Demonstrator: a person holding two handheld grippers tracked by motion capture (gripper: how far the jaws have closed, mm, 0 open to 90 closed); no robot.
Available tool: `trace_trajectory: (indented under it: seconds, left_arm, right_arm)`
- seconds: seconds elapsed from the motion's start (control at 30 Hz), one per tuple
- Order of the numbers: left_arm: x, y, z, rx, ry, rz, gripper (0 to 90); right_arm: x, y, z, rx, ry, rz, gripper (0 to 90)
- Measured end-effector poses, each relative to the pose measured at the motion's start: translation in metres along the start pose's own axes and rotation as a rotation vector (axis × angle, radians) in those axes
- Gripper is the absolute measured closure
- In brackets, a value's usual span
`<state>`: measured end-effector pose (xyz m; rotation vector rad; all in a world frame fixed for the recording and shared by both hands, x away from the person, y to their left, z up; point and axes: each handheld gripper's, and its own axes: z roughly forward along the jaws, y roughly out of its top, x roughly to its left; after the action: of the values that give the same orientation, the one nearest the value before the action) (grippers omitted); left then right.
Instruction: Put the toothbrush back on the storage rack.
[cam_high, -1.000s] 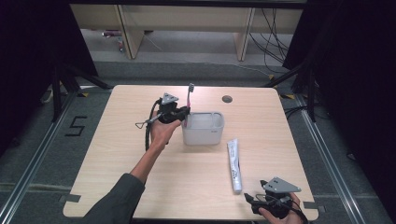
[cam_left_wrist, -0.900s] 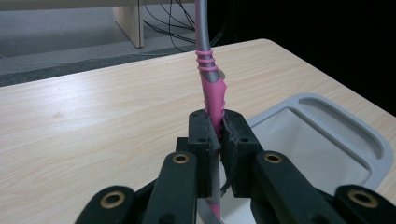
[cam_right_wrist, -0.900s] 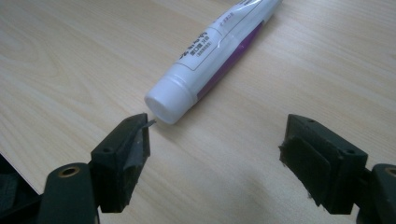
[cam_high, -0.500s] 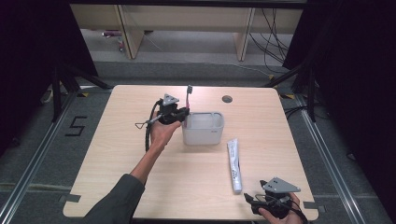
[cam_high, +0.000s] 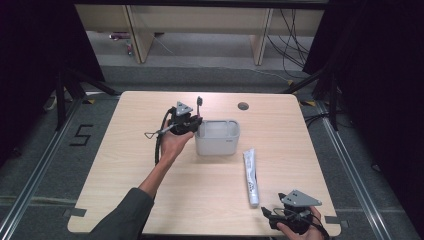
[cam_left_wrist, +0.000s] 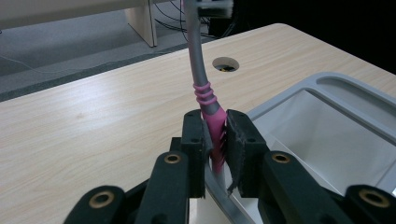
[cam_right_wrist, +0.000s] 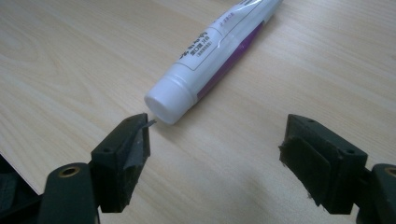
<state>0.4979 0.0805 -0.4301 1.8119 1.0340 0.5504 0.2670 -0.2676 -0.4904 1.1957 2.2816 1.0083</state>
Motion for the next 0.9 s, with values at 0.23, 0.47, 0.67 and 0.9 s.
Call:
trace_trajectory:
  seconds: [0.23, 0.47, 0.67, 0.9]
  left_arm:
    - [0.0, -0.001, -0.001, 0.011, -0.002, 0.011, 72.8]
    - [-0.002, 0.001, -0.009, -0.009, 0.002, 0.008, 55.6]
    - [-0.007, 0.005, -0.018, 0.013, -0.011, 0.029, 46.6]
    - [-0.011, 0.004, -0.031, 0.021, -0.01, 0.012, 41.4]
  right_arm:
    - [0.0, 0.0, 0.0, 0.004, 0.003, 0.004, 23.9]
    - [-0.002, 0.0, 0.001, 0.005, 0.005, -0.01, 23.9]
    - [0.0, 0.0, 0.0, 0.006, 0.006, 0.003, 23.9]
    - [-0.003, 0.0, 0.0, -0.002, -0.005, -0.023, 24.0]
